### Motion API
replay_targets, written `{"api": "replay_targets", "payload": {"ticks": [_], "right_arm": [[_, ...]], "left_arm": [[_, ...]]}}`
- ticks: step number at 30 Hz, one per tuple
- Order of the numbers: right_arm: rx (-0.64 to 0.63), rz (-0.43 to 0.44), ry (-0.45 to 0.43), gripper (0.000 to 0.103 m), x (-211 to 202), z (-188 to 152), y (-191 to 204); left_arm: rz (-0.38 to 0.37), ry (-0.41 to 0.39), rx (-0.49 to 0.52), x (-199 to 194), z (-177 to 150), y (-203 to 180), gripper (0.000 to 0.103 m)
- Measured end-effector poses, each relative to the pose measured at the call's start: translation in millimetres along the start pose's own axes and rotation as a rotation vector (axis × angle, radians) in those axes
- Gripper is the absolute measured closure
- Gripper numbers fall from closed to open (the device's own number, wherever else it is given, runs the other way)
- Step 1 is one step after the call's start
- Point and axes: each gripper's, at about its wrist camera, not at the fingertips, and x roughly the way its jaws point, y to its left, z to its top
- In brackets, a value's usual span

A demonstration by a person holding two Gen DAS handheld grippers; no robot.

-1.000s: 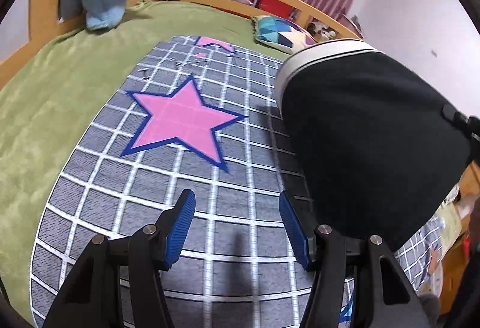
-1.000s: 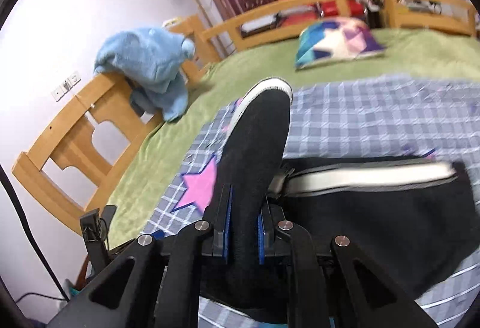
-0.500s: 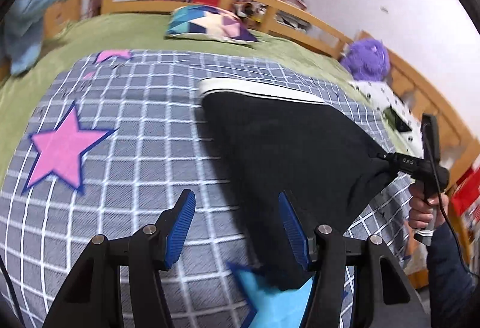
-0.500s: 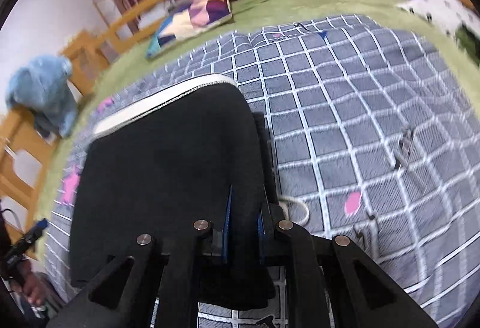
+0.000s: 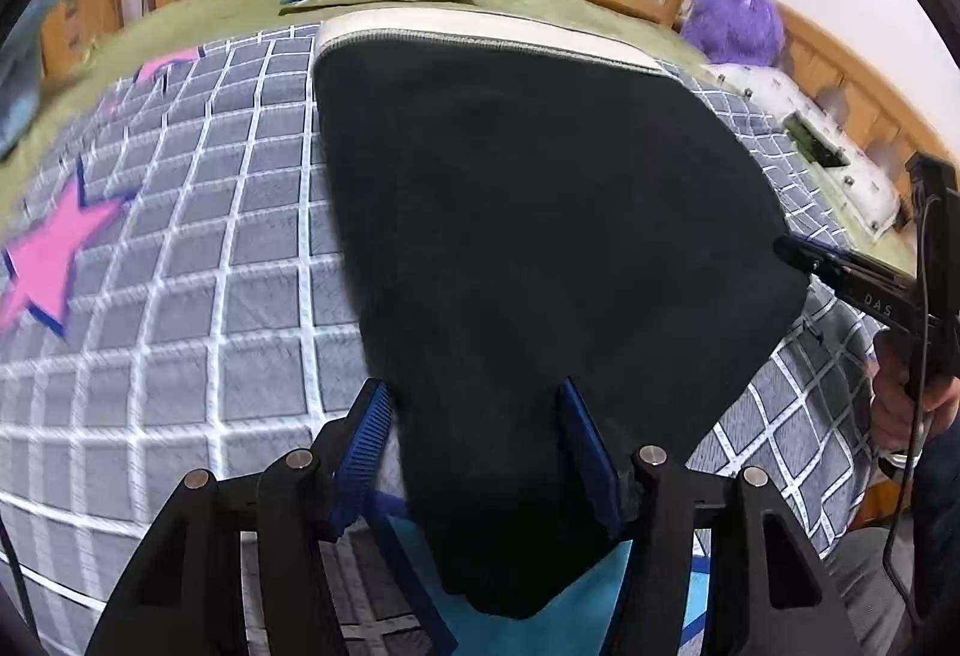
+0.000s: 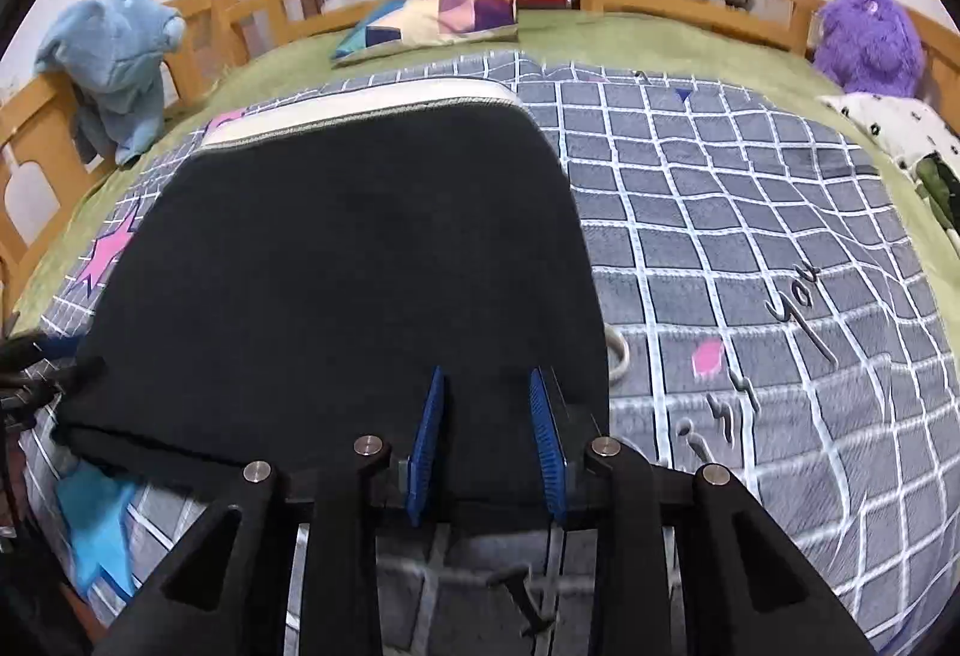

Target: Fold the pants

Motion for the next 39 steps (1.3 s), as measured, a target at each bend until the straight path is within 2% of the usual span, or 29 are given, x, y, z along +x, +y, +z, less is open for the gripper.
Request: {"api": "replay_targets", "payload": {"ticks": [3, 4, 6, 7, 8, 10, 13, 14, 15, 16, 18, 21, 22, 23, 24, 26, 28, 29, 31, 34, 36, 39], "right_arm": [[0.012, 0.017, 0.056, 0.073, -6.9, 6.6, -1.7], [-0.013, 0.021, 0.064, 0.073, -11.0, 8.6, -0.3], [-0.061, 0.032, 0.010, 0.073, -27.4, 21.2, 0.0], [-0.059, 0.037, -0.034, 0.063, -33.8, 28.8, -0.5], [-0.043, 0.040, -0.063, 0.045, -34.0, 39.4, -3.8], [-0.014, 0.053, -0.081, 0.035, -16.5, 61.9, -13.8], [0.026, 0.062, 0.032, 0.035, 32.3, 83.9, -30.1], [0.052, 0.079, 0.108, 0.034, 55.3, 83.1, -37.6], [0.075, 0.122, 0.141, 0.034, 68.2, 82.7, -44.0], [0.123, 0.189, 0.150, 0.035, 76.8, 79.5, -52.9], [0.163, 0.238, 0.159, 0.035, 81.6, 76.1, -60.8], [0.152, 0.247, 0.144, 0.035, 82.1, 67.7, -60.4], [0.160, 0.253, 0.142, 0.035, 82.7, 65.5, -60.7], [0.175, 0.264, 0.143, 0.040, 82.1, 62.0, -59.0], [0.194, 0.293, 0.141, 0.047, 80.0, 57.6, -58.6], [0.246, 0.338, 0.133, 0.054, 78.3, 53.2, -59.9], [0.290, 0.333, 0.103, 0.064, 66.7, 55.1, -59.7], [0.323, 0.336, 0.089, 0.075, 57.8, 57.8, -56.1], [0.373, 0.369, 0.038, 0.080, 29.1, 67.5, -39.2], [0.283, 0.300, 0.004, 0.081, -5.2, 83.8, 16.6], [0.290, 0.349, -0.021, 0.081, -20.8, 86.1, 50.7], [0.341, 0.412, 0.011, 0.081, -7.3, 77.4, 94.6]], "left_arm": [[-0.055, 0.035, -0.055, -6.1, 14.4, 12.5, 0.045], [-0.055, 0.020, -0.062, -11.1, 20.2, 15.7, 0.045], [-0.020, -0.028, -0.045, -19.0, 31.2, 19.3, 0.046], [-0.003, -0.046, -0.036, -19.7, 39.5, 21.1, 0.044], [0.002, -0.050, -0.043, -18.1, 45.6, 23.3, 0.042], [-0.022, -0.039, -0.119, -7.1, 62.2, 34.4, 0.042], [-0.104, 0.018, -0.194, 21.9, 75.3, 47.7, 0.041], [-0.119, 0.043, -0.205, 34.0, 75.3, 51.0, 0.040], [-0.137, 0.064, -0.214, 46.4, 72.6, 53.7, 0.040], [-0.158, 0.073, -0.225, 55.5, 69.7, 57.1, 0.038], [-0.213, 0.042, -0.236, 64.8, 63.5, 61.1, 0.038], [-0.231, 0.045, -0.221, 70.5, 68.2, 58.6, 0.042], [-0.238, 0.051, -0.235, 71.5, 69.5, 59.0, 0.048], [-0.250, 0.062, -0.242, 72.2, 71.6, 60.5, 0.058], [-0.263, 0.064, -0.243, 68.5, 72.4, 63.3, 0.064], [-0.318, 0.077, -0.265, 59.7, 81.1, 70.4, 0.081], [-0.370, 0.082, -0.283, 48.4, 92.4, 74.5, 0.084], [-0.380, 0.075, -0.266, 35.2, 101.3, 74.9, 0.084], [-0.389, 0.047, -0.229, 12.8, 114.4, 76.7, 0.085], [-0.394, 0.000, -0.206, -28.0, 124.2, 102.0, 0.085], [-0.347, -0.028, -0.206, -51.1, 120.2, 134.5, 0.084], [-0.277, 0.034, -0.219, -54.5, 108.0, 185.3, 0.083]]}}
